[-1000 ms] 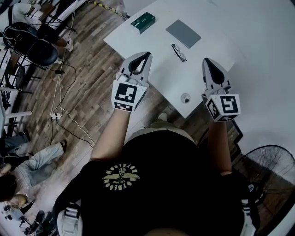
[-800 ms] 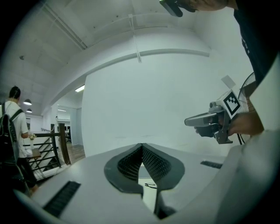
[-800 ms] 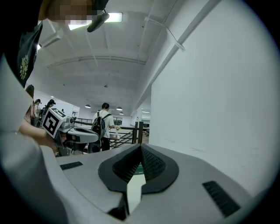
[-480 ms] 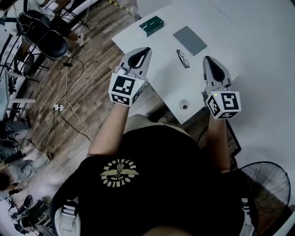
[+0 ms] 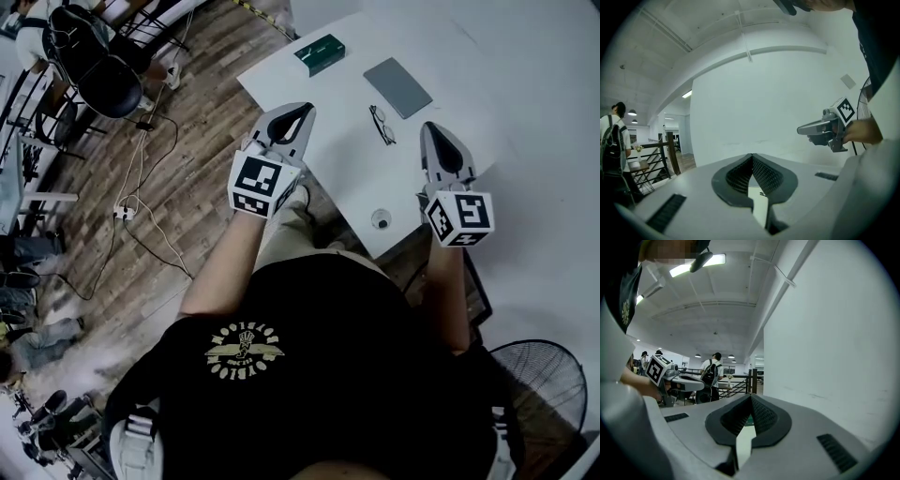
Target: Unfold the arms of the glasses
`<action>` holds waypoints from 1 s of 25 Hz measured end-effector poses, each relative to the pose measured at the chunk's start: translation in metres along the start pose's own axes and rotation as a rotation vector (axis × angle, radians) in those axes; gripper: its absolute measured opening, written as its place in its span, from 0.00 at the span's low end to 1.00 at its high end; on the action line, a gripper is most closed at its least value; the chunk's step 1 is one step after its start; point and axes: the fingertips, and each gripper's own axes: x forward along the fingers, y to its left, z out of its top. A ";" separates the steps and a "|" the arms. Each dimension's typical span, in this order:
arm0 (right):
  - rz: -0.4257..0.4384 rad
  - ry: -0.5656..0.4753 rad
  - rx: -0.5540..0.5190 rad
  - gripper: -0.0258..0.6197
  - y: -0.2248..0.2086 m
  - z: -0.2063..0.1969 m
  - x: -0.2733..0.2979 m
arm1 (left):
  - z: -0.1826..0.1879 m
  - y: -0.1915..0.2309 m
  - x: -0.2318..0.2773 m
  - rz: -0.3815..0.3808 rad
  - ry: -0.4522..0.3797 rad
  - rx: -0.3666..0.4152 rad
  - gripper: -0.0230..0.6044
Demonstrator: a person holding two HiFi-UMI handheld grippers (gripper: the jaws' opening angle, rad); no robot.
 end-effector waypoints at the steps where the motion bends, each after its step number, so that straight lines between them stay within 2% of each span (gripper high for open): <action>1: -0.005 0.000 0.001 0.04 -0.001 0.000 0.001 | 0.000 0.000 0.002 -0.005 0.001 0.003 0.05; 7: -0.032 0.012 0.018 0.04 -0.010 -0.009 0.022 | -0.014 0.011 0.022 -0.045 0.038 0.005 0.05; 12: -0.056 0.027 0.032 0.04 -0.017 -0.012 0.035 | -0.013 0.020 0.037 -0.067 0.026 0.003 0.05; 25: -0.044 0.066 0.046 0.04 -0.019 -0.030 0.091 | -0.032 0.062 0.064 -0.078 0.050 -0.005 0.05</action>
